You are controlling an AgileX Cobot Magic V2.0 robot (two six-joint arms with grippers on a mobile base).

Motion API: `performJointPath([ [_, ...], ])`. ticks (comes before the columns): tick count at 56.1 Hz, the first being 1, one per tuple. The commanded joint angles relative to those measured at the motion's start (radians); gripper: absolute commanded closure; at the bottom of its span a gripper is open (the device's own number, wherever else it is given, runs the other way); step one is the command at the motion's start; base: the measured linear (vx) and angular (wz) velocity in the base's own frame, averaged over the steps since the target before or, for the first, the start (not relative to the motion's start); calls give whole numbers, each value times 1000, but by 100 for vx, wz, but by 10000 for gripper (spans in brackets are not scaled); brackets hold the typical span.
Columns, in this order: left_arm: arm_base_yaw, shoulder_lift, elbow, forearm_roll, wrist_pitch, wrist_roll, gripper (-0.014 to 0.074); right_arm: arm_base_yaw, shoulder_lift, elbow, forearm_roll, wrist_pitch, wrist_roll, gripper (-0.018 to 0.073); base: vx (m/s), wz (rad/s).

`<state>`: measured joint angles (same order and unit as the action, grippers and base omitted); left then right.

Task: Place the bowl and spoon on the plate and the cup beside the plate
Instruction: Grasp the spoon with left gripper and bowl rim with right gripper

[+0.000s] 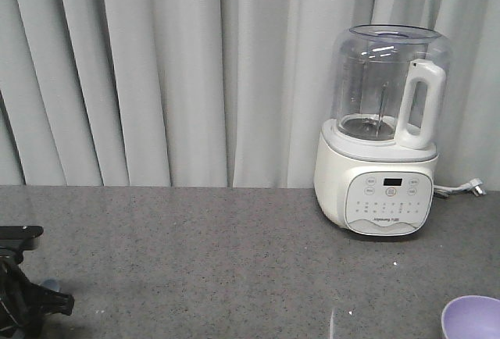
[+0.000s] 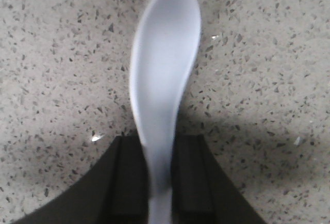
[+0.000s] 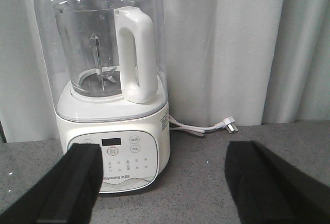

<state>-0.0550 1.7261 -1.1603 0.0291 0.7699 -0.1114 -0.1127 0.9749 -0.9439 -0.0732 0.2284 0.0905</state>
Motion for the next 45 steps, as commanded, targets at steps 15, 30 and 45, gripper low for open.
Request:
performJointPath([
  [15,0,-156,-24,-55,14,86,604,-2,-35,-36,-20,75,-7,24,0,0],
  [30,0,-426,-24,-210,-36,208,603,-3,-30,-69,-68,418,-4,24,0,0],
  [45,-1,-612,-24,-260,-48,258,603,-5,92,-77,-101,674,37,24,0,0],
])
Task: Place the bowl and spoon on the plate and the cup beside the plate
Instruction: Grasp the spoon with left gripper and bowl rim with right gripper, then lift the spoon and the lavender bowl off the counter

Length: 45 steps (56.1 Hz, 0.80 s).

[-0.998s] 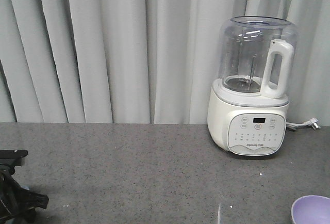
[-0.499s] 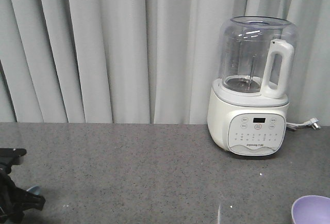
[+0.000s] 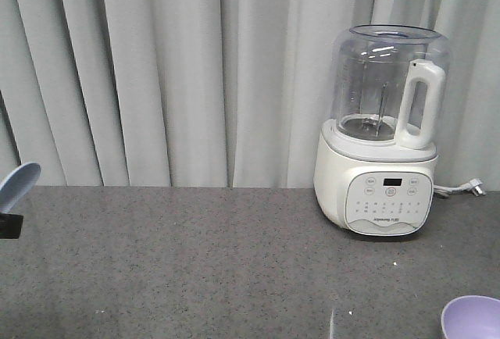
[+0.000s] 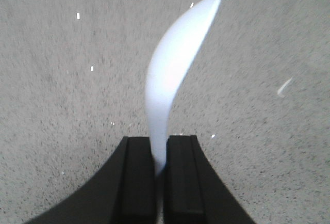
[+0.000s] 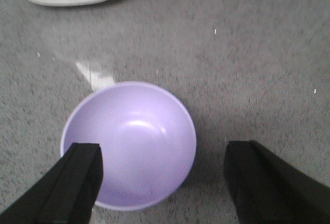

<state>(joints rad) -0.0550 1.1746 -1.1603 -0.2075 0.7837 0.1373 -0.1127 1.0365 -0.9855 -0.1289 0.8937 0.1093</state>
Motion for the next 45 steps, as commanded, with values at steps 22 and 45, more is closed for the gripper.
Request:
performJointPath([
  [22,-1,-98,-24,-24,-21,9,603,-150,281,-35,64,-27,-23,24,0,0],
  [45,-1,-98,-24,-27,-22,10,603,-165,461,-35,157,-118,-69,57,0,0],
])
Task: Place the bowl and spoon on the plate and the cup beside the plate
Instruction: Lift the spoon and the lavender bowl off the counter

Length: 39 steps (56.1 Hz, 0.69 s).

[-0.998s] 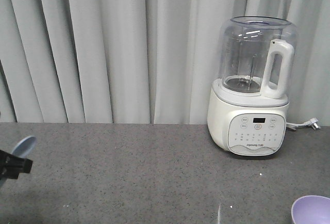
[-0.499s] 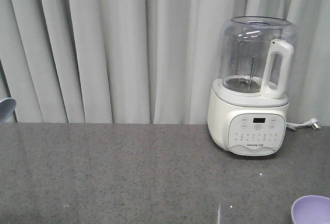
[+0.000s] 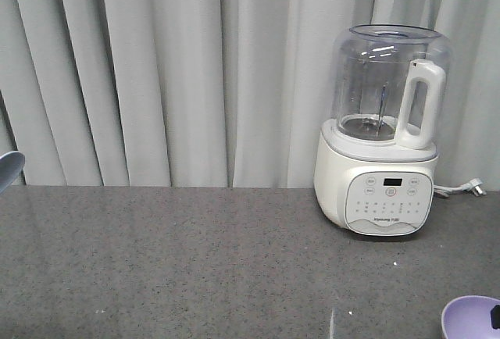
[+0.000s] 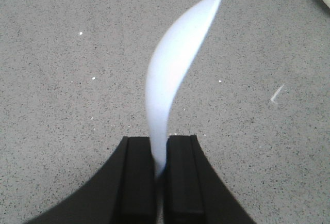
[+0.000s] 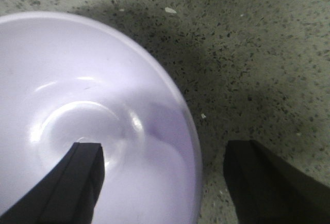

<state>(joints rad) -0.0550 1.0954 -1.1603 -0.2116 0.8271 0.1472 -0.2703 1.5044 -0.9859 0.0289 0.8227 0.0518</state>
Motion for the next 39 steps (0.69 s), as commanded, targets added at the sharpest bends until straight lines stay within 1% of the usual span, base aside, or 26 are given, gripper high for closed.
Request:
performJointPath([
  [1,-1,-19,-24,-23,-65,0,603,-7,-2,-35,-1,-49,-11,69,0,0],
  [3,-1,-19,-24,-23,-65,1,603,-7,4,-35,-1,-52,-11,98,0,0],
  [6,-1,-19,-24,-23,-61,1,603,-7,5,-35,-1,-59,-14,171,0,0],
  [10,-1,-19,-24,-23,-58,1,603,-7,0,-35,-1,-68,-16,340,0,0],
  [13,-1,-19,-24,-23,-56,1,603,-7,-7,-35,-1,-71,-18,503,0,0],
  [15,-1,-19,-24,-23,-55,1,603,-7,-13,-35,-1,-71,-22,578,0,0],
  [24,-1,-19,-24,-23,-54,1,603,-5,-68,-35,0,-79,-33,572,0,0],
  [28,-1,-19,-24,-23,-54,1,603,-5,-113,-35,15,-86,-52,572,0,0],
  [34,-1,-19,-24,-26,-54,1,603,-5,-215,-35,77,-106,-115,571,0,0],
  [39,-1,-23,-24,-27,-54,1,603,-5,-321,-35,184,-113,-207,571,0,0],
])
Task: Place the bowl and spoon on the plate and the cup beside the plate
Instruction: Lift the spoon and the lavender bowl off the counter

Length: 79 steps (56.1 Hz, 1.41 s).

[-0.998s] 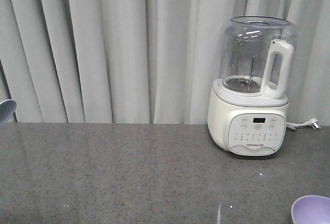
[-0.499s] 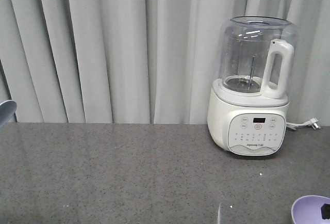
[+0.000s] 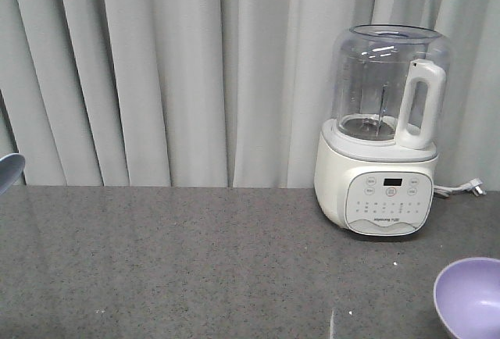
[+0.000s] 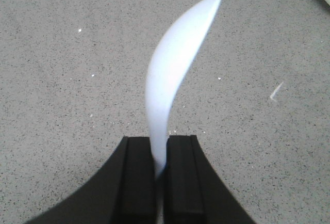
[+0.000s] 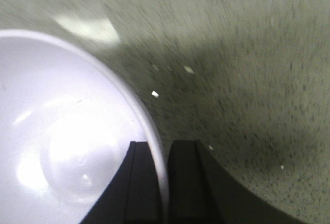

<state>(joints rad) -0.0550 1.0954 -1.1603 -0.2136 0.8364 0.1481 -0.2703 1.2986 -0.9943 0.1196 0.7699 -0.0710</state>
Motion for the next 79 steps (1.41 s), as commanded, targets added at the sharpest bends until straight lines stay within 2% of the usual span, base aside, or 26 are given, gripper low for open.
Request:
performJointPath([
  [1,-1,-26,-24,-25,-64,0,603,-5,-132,-26,109,-60,-99,571,0,0],
  [14,-1,-102,-24,-41,-83,0,600,-5,-396,-26,402,-35,-334,570,0,0],
  [22,-1,-159,-21,-40,-54,9,596,-5,-520,-26,514,-9,-412,568,0,0],
  [38,-1,-287,51,-40,-56,6,596,-4,-618,-26,526,13,-426,568,0,0],
  [79,-1,-286,50,-40,-59,6,596,-5,-616,-26,522,8,-426,568,0,0],
])
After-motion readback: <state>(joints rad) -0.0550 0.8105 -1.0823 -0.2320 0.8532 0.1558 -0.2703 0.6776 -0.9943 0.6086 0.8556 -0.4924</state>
